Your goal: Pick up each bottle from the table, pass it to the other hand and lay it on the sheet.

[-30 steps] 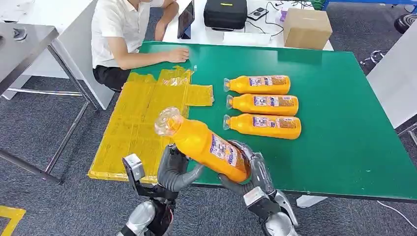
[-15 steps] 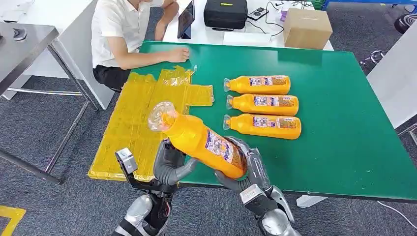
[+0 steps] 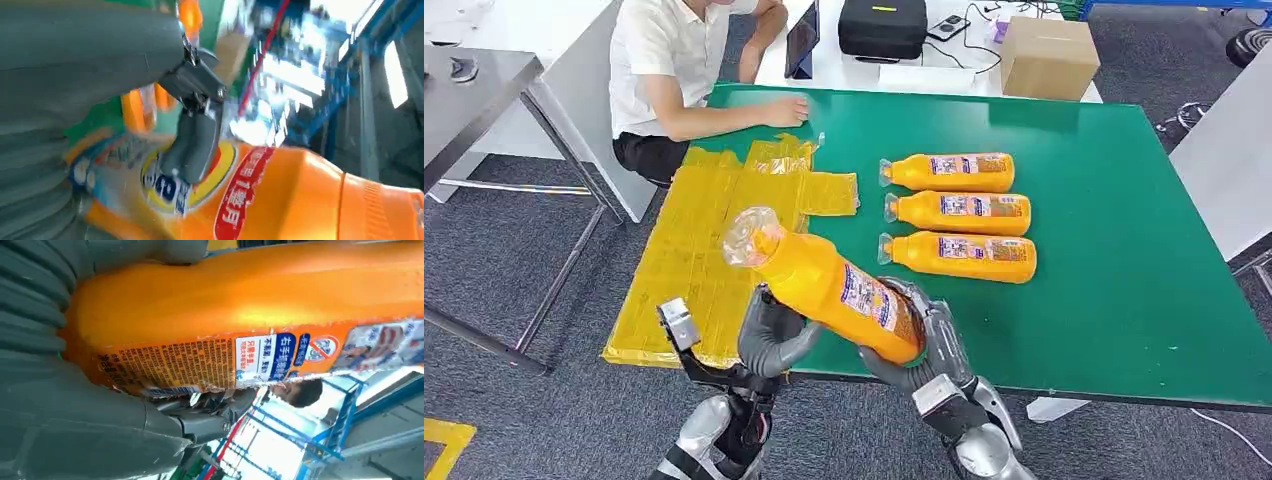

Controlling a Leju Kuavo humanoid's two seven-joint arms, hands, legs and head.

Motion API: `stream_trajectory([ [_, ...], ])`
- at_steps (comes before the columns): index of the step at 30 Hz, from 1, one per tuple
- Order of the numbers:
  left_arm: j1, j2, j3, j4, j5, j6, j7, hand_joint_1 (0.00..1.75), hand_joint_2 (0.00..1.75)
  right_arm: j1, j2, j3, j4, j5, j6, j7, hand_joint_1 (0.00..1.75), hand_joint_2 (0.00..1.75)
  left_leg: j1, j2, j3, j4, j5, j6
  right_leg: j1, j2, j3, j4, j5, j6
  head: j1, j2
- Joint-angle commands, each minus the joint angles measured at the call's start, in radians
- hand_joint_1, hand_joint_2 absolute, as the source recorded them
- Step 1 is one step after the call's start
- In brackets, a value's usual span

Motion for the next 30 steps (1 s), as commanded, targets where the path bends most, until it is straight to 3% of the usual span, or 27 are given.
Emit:
stream_trajectory([
  [1, 0.006, 0.043, -0.028, 0.0, 0.021, -0.198, 0.028, 0.0, 1.75, -0.035, 0.015, -0.024, 0.1, -0.027, 0.051, -0.009, 1.61, 1.75, 0.001, 0.002, 0.003, -0.001, 0.0, -0.001, 0.001, 0.002, 0.003, -0.002, 0.001, -0.002, 0.0, 0.0],
  [4, 0.007, 0.039, -0.032, 0.021, -0.011, -0.196, 0.026, 0.0, 1.75, -0.022, 0.025, -0.046, 0.104, -0.025, 0.05, -0.009, 1.61, 1.75, 0.001, 0.001, 0.003, -0.001, 0.0, -0.001, 0.002, 0.002, 0.003, -0.002, 0.001, -0.002, 0.0, 0.0],
  [5, 0.028, 0.007, 0.026, 0.031, 0.002, 0.003, 0.046, 0.0, 1.75, 0.001, 0.03, -0.066, 0.091, -0.026, 0.025, -0.007, 1.57, 1.75, 0.002, 0.001, 0.003, -0.002, 0.0, -0.002, 0.002, 0.002, 0.003, -0.002, 0.001, -0.003, 0.0, 0.0],
  [11, -0.027, -0.008, 0.083, 0.139, -0.004, 0.175, 0.008, 0.0, 1.75, 0.003, 0.016, -0.029, 0.057, -0.019, 0.001, -0.009, 1.5, 1.75, 0.001, 0.0, 0.002, -0.001, 0.0, -0.002, 0.001, 0.001, 0.002, -0.002, 0.001, -0.003, 0.0, 0.0],
  [16, 0.008, 0.02, 0.069, 0.063, 0.042, -0.043, 0.006, 0.0, 1.75, -0.02, 0.012, -0.035, 0.081, -0.023, 0.008, 0.002, 1.41, 1.75, 0.0, 0.002, 0.002, -0.001, 0.0, -0.001, 0.0, 0.002, 0.001, -0.001, 0.001, -0.002, 0.0, 0.0],
  [19, 0.009, 0.015, 0.041, 0.052, -0.061, 0.035, -0.003, 0.0, 1.75, -0.019, 0.007, -0.037, 0.108, -0.003, 0.007, 0.016, 1.47, 1.75, 0.002, 0.0, 0.003, -0.001, 0.0, -0.002, 0.002, 0.001, 0.003, -0.002, 0.001, -0.003, 0.001, 0.0],
  [22, -0.037, -0.021, 0.074, 0.136, -0.072, 0.215, 0.01, 0.0, 1.75, -0.017, 0.005, -0.009, 0.11, 0.022, -0.013, 0.01, 1.48, 1.75, 0.001, 0.0, 0.001, -0.001, 0.0, -0.001, 0.001, 0.0, 0.002, -0.001, 0.001, -0.002, 0.0, 0.0],
  [26, -0.077, -0.019, 0.15, 0.218, 0.017, 0.228, 0.02, 0.0, 1.75, -0.028, 0.011, 0.023, 0.09, 0.01, -0.023, 0.007, 1.45, 1.75, 0.002, -0.001, 0.002, -0.001, 0.001, -0.002, 0.002, 0.0, 0.002, -0.002, 0.001, -0.003, 0.0, 0.0],
  [30, -0.049, 0.004, 0.151, 0.182, 0.062, 0.074, 0.012, 0.0, 1.75, -0.028, 0.0, 0.023, 0.08, 0.005, -0.03, 0.011, 1.4, 1.75, 0.001, 0.002, 0.002, -0.001, 0.0, -0.002, 0.001, 0.003, 0.001, -0.001, 0.001, -0.003, 0.0, 0.0],
])
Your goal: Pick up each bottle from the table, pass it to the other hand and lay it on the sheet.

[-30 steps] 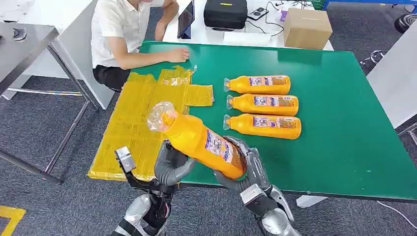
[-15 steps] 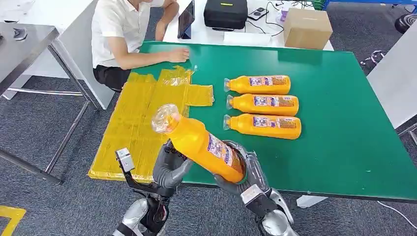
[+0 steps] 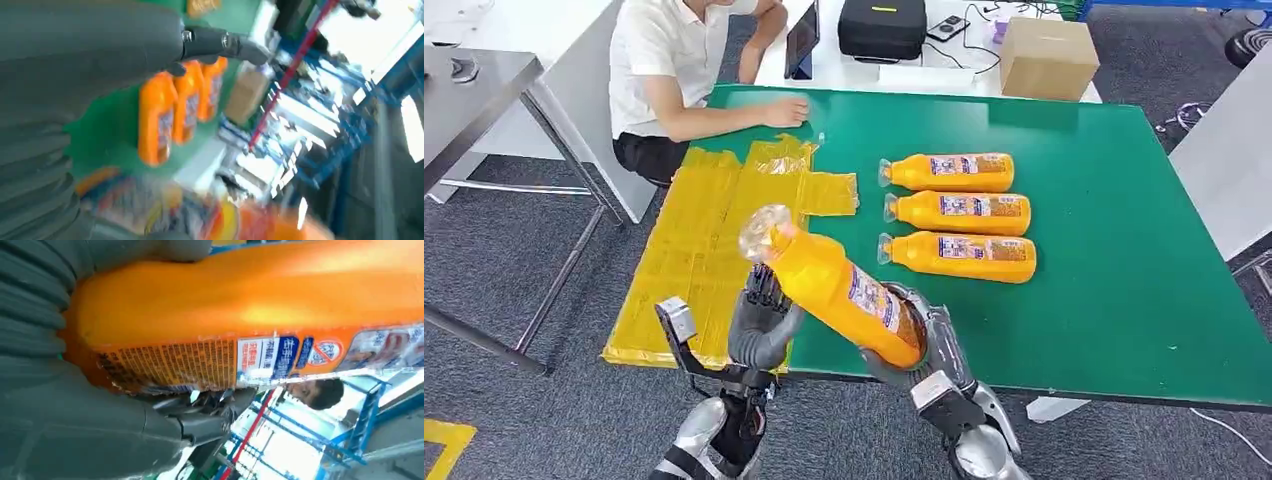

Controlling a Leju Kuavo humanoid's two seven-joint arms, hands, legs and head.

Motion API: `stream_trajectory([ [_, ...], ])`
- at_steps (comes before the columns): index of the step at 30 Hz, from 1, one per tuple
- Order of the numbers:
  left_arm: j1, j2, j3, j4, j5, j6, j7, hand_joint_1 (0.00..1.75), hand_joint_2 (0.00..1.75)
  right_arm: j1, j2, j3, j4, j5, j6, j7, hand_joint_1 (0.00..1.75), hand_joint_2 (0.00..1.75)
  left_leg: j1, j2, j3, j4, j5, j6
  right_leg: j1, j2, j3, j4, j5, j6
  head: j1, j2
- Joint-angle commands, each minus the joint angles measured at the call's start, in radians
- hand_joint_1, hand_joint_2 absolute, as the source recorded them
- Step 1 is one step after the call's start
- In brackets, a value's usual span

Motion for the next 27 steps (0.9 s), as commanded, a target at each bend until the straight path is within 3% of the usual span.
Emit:
stream_trajectory([
  [1, -0.029, 0.015, 0.073, 0.086, 0.07, -0.144, 0.004, 0.0, 1.75, -0.038, -0.015, 0.039, 0.035, -0.008, -0.01, 0.001, 1.4, 1.75, 0.002, 0.002, 0.003, -0.001, 0.0, -0.002, 0.002, 0.002, 0.002, -0.002, 0.001, -0.003, 0.0, 0.0],
  [4, -0.026, 0.013, 0.072, 0.079, 0.067, -0.142, 0.007, 0.0, 1.75, -0.038, -0.014, 0.037, 0.036, -0.008, -0.01, 0.001, 1.4, 1.75, 0.002, 0.001, 0.004, -0.001, -0.001, -0.002, 0.003, 0.001, 0.004, -0.002, 0.0, -0.003, 0.0, 0.0],
  [5, -0.015, 0.029, 0.048, 0.058, 0.059, -0.237, 0.004, 0.0, 1.75, -0.035, -0.011, 0.025, 0.038, -0.015, -0.004, 0.001, 1.4, 1.75, 0.003, 0.002, 0.005, -0.001, -0.001, -0.002, 0.003, 0.003, 0.005, -0.003, 0.001, -0.004, 0.0, 0.0],
  [11, 0.008, 0.032, 0.008, 0.028, 0.042, -0.402, 0.031, 0.0, 1.75, -0.035, 0.005, -0.008, 0.069, -0.017, 0.047, -0.011, 1.45, 1.75, 0.002, 0.0, 0.001, -0.001, 0.0, -0.002, 0.002, 0.001, 0.002, -0.001, 0.001, -0.002, 0.0, 0.0],
  [13, 0.012, 0.036, -0.009, 0.031, 0.002, -0.412, 0.023, 0.0, 1.75, -0.03, 0.011, -0.018, 0.066, -0.016, 0.05, -0.016, 1.52, 1.75, 0.002, 0.001, 0.001, -0.001, 0.0, -0.002, 0.002, 0.002, 0.002, -0.001, 0.001, -0.002, 0.0, 0.0],
  [27, 0.025, 0.03, -0.005, 0.116, -0.081, -0.445, -0.022, 0.0, 1.75, -0.007, 0.01, -0.06, -0.002, -0.034, 0.063, -0.012, 1.41, 1.75, 0.001, 0.0, 0.002, -0.001, 0.0, -0.001, 0.001, 0.0, 0.002, -0.001, 0.0, -0.002, 0.0, 0.0],
])
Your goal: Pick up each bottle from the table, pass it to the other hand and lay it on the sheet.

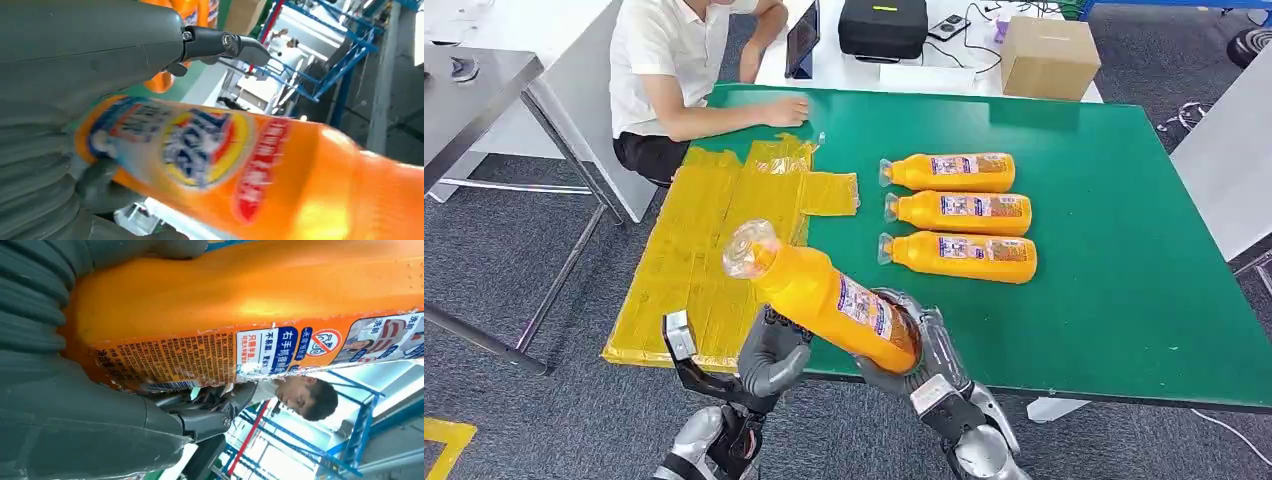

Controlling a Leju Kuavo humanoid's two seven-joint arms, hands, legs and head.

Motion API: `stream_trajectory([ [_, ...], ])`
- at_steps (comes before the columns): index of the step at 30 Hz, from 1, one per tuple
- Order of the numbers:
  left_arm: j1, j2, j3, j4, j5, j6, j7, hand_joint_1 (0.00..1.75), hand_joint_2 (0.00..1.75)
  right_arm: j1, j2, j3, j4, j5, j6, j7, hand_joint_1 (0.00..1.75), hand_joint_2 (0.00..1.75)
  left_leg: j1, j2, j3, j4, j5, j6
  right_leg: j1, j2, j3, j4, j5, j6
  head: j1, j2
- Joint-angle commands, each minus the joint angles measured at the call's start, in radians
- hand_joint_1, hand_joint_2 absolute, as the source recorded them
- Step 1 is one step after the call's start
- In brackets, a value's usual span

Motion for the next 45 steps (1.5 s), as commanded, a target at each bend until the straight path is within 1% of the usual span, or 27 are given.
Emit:
stream_trajectory([
  [1, -0.017, 0.024, -0.019, 0.083, -0.021, -0.009, -0.014, 0.0, 1.75, -0.012, 0.005, -0.037, 0.007, -0.007, 0.012, 0.005, 1.41, 1.75, 0.0, 0.0, 0.002, -0.001, 0.0, -0.001, 0.001, 0.001, 0.002, -0.001, 0.0, -0.002, 0.0, 0.0],
  [2, -0.016, 0.024, -0.018, 0.077, -0.032, -0.001, -0.015, 0.0, 1.75, -0.018, 0.007, -0.034, 0.023, -0.002, 0.018, 0.005, 1.43, 1.75, 0.001, 0.0, 0.003, -0.001, 0.0, -0.001, 0.001, 0.001, 0.003, -0.001, 0.0, -0.003, 0.0, 0.0],
  [4, -0.022, 0.019, -0.015, 0.073, -0.042, 0.008, -0.016, 0.0, 1.75, -0.022, 0.008, -0.017, 0.041, 0.007, 0.032, 0.008, 1.38, 1.75, 0.001, 0.001, 0.003, -0.001, 0.0, -0.002, 0.001, 0.002, 0.003, -0.002, 0.001, -0.003, 0.0, 0.0],
  [5, -0.03, 0.018, -0.016, 0.072, -0.055, 0.018, -0.017, 0.0, 1.75, -0.026, 0.006, 0.006, 0.057, 0.03, 0.036, 0.007, 1.41, 1.75, 0.001, 0.001, 0.002, -0.001, 0.0, -0.001, 0.001, 0.001, 0.001, -0.001, 0.001, -0.002, 0.0, 0.0],
  [6, -0.038, 0.014, -0.015, 0.074, -0.062, 0.029, -0.017, 0.0, 1.75, -0.03, 0.004, 0.025, 0.069, 0.049, 0.037, 0.004, 1.38, 1.75, 0.001, 0.001, 0.002, -0.001, 0.0, -0.002, 0.002, 0.002, 0.003, -0.002, 0.001, -0.003, 0.0, 0.0],
  [9, -0.061, 0.005, -0.004, 0.079, -0.068, 0.055, -0.018, 0.0, 1.75, -0.037, 0.013, 0.074, 0.099, 0.064, 0.045, 0.001, 1.4, 1.75, 0.001, 0.0, 0.001, -0.001, 0.0, -0.001, 0.001, 0.001, 0.001, -0.001, 0.001, -0.002, 0.0, 0.0],
  [10, -0.068, 0.004, 0.0, 0.083, -0.07, 0.062, -0.017, 0.0, 1.75, -0.042, 0.01, 0.094, 0.109, 0.073, 0.047, 0.002, 1.36, 1.75, 0.002, 0.001, 0.002, -0.001, 0.0, -0.002, 0.002, 0.002, 0.002, -0.001, 0.001, -0.003, 0.0, 0.0],
  [11, -0.073, 0.003, 0.004, 0.086, -0.07, 0.065, -0.017, 0.0, 1.75, -0.044, 0.01, 0.105, 0.114, 0.081, 0.045, 0.004, 1.45, 1.75, 0.002, 0.001, 0.003, -0.001, 0.0, -0.002, 0.002, 0.002, 0.003, -0.002, 0.001, -0.003, 0.0, 0.0],
  [12, -0.078, 0.001, 0.01, 0.088, -0.07, 0.071, -0.017, 0.0, 1.75, -0.047, 0.01, 0.116, 0.121, 0.081, 0.047, 0.005, 1.48, 1.75, 0.002, 0.001, 0.003, -0.001, 0.0, -0.002, 0.002, 0.002, 0.003, -0.002, 0.001, -0.003, 0.0, 0.0],
  [13, -0.079, 0.0, 0.013, 0.088, -0.071, 0.074, -0.017, 0.0, 1.75, -0.046, 0.01, 0.121, 0.122, 0.081, 0.048, 0.005, 1.47, 1.75, 0.002, 0.001, 0.002, -0.001, 0.0, -0.002, 0.002, 0.002, 0.002, -0.002, 0.001, -0.003, 0.0, 0.0],
  [14, -0.082, -0.002, 0.018, 0.087, -0.071, 0.08, -0.018, 0.0, 1.75, -0.047, 0.009, 0.13, 0.129, 0.082, 0.05, 0.007, 1.55, 1.75, 0.002, 0.001, 0.003, -0.001, 0.0, -0.002, 0.002, 0.002, 0.003, -0.002, 0.001, -0.003, 0.0, 0.0],
  [16, -0.086, -0.005, 0.027, 0.085, -0.068, 0.087, -0.019, 0.0, 1.75, -0.045, 0.01, 0.139, 0.134, 0.083, 0.052, 0.01, 1.54, 1.75, 0.002, 0.001, 0.003, -0.001, 0.0, -0.002, 0.002, 0.002, 0.003, -0.002, 0.001, -0.003, 0.0, 0.0],
  [20, -0.081, -0.006, 0.027, 0.055, -0.059, 0.087, -0.016, 0.0, 1.75, -0.047, 0.012, 0.146, 0.161, 0.077, 0.054, 0.016, 1.55, 1.75, 0.003, 0.001, 0.003, -0.001, 0.0, -0.002, 0.003, 0.001, 0.004, -0.003, 0.001, -0.003, 0.0, 0.0],
  [21, -0.079, -0.006, 0.024, 0.045, -0.059, 0.091, -0.017, 0.0, 1.75, -0.049, 0.013, 0.146, 0.167, 0.071, 0.057, 0.019, 1.57, 1.75, 0.002, 0.0, 0.001, 0.0, 0.0, -0.001, 0.002, 0.0, 0.002, -0.001, 0.0, -0.002, 0.0, 0.0],
  [26, -0.081, 0.001, 0.01, 0.033, -0.043, 0.05, -0.023, 0.0, 1.75, -0.055, 0.018, 0.151, 0.193, 0.05, 0.087, 0.022, 1.48, 1.75, 0.002, 0.0, 0.002, 0.0, 0.0, -0.002, 0.003, 0.001, 0.003, -0.001, 0.001, -0.003, 0.0, 0.0],
  [27, -0.082, 0.003, 0.006, 0.033, -0.05, 0.046, -0.025, 0.86, 1.75, -0.057, 0.019, 0.151, 0.201, 0.049, 0.088, 0.022, 1.47, 1.75, 0.003, 0.0, 0.003, -0.001, 0.0, -0.003, 0.003, 0.001, 0.004, -0.002, 0.001, -0.004, 0.0, 0.0],
  [28, -0.082, 0.003, 0.006, 0.033, -0.05, 0.046, -0.025, 0.86, 1.75, -0.057, 0.019, 0.151, 0.201, 0.049, 0.088, 0.022, 1.47, 1.75, 0.001, 0.0, 0.002, -0.001, 0.0, -0.001, 0.001, 0.001, 0.002, -0.001, 0.0, -0.002, 0.0, 0.0],
  [31, -0.082, 0.003, 0.006, 0.033, -0.05, 0.046, -0.025, 0.86, 1.75, -0.057, 0.019, 0.151, 0.201, 0.049, 0.088, 0.022, 1.47, 1.75, 0.001, 0.0, 0.001, 0.0, 0.0, -0.001, 0.001, 0.0, 0.002, -0.001, 0.0, -0.002, 0.0, 0.0],
  [32, -0.082, 0.003, 0.006, 0.033, -0.05, 0.046, -0.025, 1.55, 1.75, -0.057, 0.019, 0.151, 0.201, 0.049, 0.088, 0.022, 1.47, 1.75, 0.002, 0.0, 0.002, 0.0, 0.0, -0.002, 0.002, 0.0, 0.002, -0.001, 0.0, -0.003, 0.0, 0.0],
  [33, -0.08, 0.006, 0.0, 0.028, -0.09, 0.06, -0.053, 1.75, 1.75, -0.058, 0.019, 0.148, 0.202, 0.049, 0.089, 0.022, 1.45, 1.75, 0.002, 0.0, 0.002, 0.0, 0.0, -0.001, 0.002, 0.0, 0.002, -0.001, 0.0, -0.002, 0.0, 0.0],
  [34, -0.079, 0.004, 0.001, 0.027, -0.093, 0.063, -0.054, 1.75, 1.75, -0.057, 0.021, 0.144, 0.203, 0.045, 0.09, 0.023, 1.45, 1.75, 0.001, 0.0, 0.001, 0.0, 0.0, -0.001, 0.001, 0.0, 0.001, -0.001, 0.0, -0.002, 0.0, 0.0],
  [37, -0.074, 0.003, 0.005, 0.02, -0.092, 0.062, -0.054, 1.75, 1.75, -0.058, 0.022, 0.138, 0.21, 0.043, 0.092, 0.024, 1.34, 1.75, 0.001, 0.0, 0.001, 0.0, 0.0, -0.001, 0.001, 0.0, 0.002, -0.001, 0.0, -0.002, 0.0, 0.0],
  [41, -0.075, 0.005, 0.009, 0.019, -0.094, 0.067, -0.055, 1.75, 1.75, -0.056, 0.023, 0.133, 0.213, 0.041, 0.09, 0.026, 1.34, 1.75, 0.001, 0.0, 0.001, 0.0, 0.0, -0.001, 0.001, 0.0, 0.001, -0.001, 0.0, -0.001, 0.0, 0.0],
  [42, -0.075, 0.004, 0.009, 0.019, -0.094, 0.07, -0.054, 1.75, 1.75, -0.055, 0.024, 0.131, 0.214, 0.041, 0.089, 0.027, 1.24, 1.75, 0.002, 0.0, 0.001, 0.0, 0.0, -0.001, 0.002, 0.0, 0.002, -0.001, 0.0, -0.002, 0.0, 0.0],
  [43, -0.073, 0.004, 0.014, 0.019, -0.095, 0.078, -0.053, 1.75, 1.75, -0.052, 0.025, 0.127, 0.216, 0.04, 0.087, 0.028, 1.06, 1.75, 0.001, 0.0, 0.001, 0.0, 0.0, -0.001, 0.001, 0.0, 0.002, -0.001, 0.0, -0.002, 0.0, 0.0],
  [44, -0.071, 0.004, 0.017, 0.014, -0.102, 0.089, -0.055, 1.75, 1.75, -0.049, 0.026, 0.122, 0.218, 0.04, 0.084, 0.028, 0.54, 1.75, 0.002, 0.0, 0.002, 0.0, 0.0, -0.002, 0.002, 0.0, 0.003, -0.001, 0.0, -0.003, 0.0, 0.0],
  [45, -0.069, 0.003, 0.021, 0.01, -0.101, 0.091, -0.055, 1.75, 1.75, -0.047, 0.026, 0.12, 0.22, 0.04, 0.08, 0.028, 0.24, 1.75, 0.001, 0.0, 0.002, -0.001, 0.0, -0.001, 0.001, 0.0, 0.002, -0.001, 0.0, -0.002, 0.0, 0.0],
])
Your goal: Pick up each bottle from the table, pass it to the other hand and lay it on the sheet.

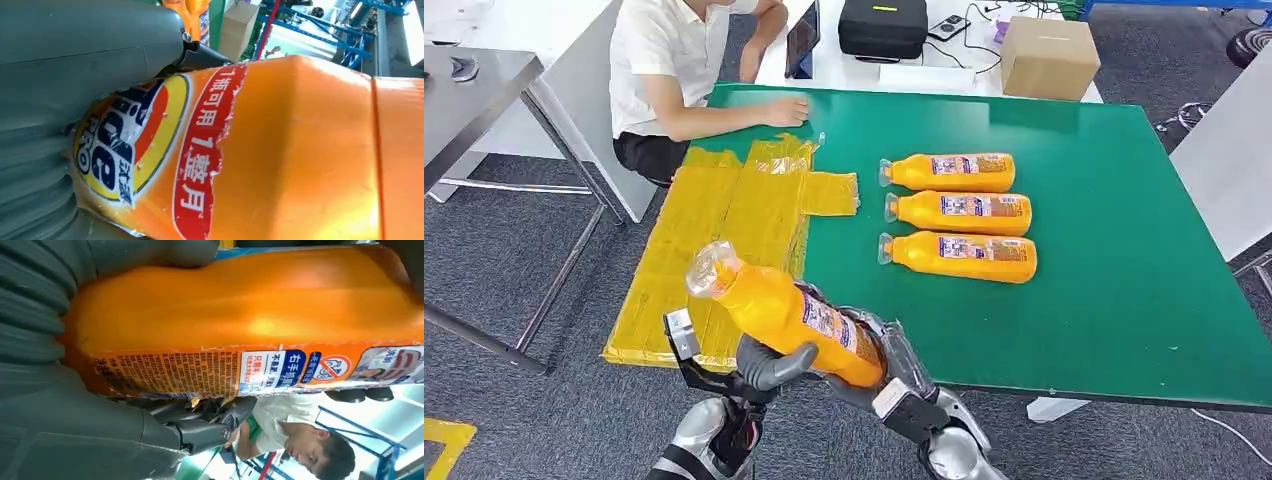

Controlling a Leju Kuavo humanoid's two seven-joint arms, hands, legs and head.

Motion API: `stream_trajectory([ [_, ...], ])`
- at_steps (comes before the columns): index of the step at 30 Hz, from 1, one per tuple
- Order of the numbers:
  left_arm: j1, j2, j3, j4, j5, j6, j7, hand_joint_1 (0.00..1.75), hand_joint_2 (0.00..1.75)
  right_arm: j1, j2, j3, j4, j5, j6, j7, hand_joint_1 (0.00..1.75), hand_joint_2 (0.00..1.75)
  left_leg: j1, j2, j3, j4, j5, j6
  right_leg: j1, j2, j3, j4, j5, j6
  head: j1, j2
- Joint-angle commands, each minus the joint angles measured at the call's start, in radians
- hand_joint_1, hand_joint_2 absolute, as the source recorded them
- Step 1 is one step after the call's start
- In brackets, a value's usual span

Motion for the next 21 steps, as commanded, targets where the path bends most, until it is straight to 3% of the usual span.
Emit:
stream_trajectory([
  [1, -0.032, 0.005, 0.014, -0.003, -0.004, 0.038, 0.004, 1.75, 1.75, -0.007, -0.003, 0.012, 0.089, 0.003, -0.001, 0.004, 0.0, 1.75, 0.002, -0.001, 0.002, 0.0, 0.0, -0.002, 0.002, 0.0, 0.003, -0.001, 0.0, -0.003, 0.0, 0.0],
  [5, -0.03, 0.0, 0.029, -0.004, -0.001, 0.07, 0.015, 1.75, 1.75, -0.002, 0.001, 0.005, 0.089, 0.003, -0.012, 0.006, 0.0, 1.75, 0.002, -0.001, 0.002, 0.0, 0.0, -0.002, 0.002, 0.0, 0.003, -0.001, 0.0, -0.003, 0.0, 0.0],
  [10, -0.033, -0.027, 0.13, -0.067, 0.12, 0.243, 0.049, 1.75, 1.75, 0.023, 0.026, -0.008, 0.051, 0.013, -0.115, -0.025, 0.0, 1.75, 0.002, 0.0, 0.002, 0.0, -0.001, -0.002, 0.003, 0.001, 0.003, -0.001, 0.0, -0.003, 0.0, 0.0],
  [11, -0.036, -0.033, 0.16, -0.084, 0.177, 0.279, 0.058, 1.75, 1.75, 0.029, 0.036, -0.009, 0.023, 0.004, -0.156, -0.026, 0.0, 0.0, 0.002, 0.001, 0.0, 0.001, 0.0, -0.002, 0.002, 0.001, 0.001, 0.0, 0.0, -0.002, 0.0, 0.0],
  [21, -0.043, -0.046, 0.222, -0.135, 0.264, 0.368, 0.086, 1.75, 1.75, 0.034, 0.047, -0.008, -0.027, -0.052, -0.256, -0.026, 0.0, 0.0, 0.001, 0.002, 0.001, 0.0, 0.0, -0.001, 0.001, 0.002, 0.0, 0.0, 0.0, -0.002, 0.0, 0.0],
])
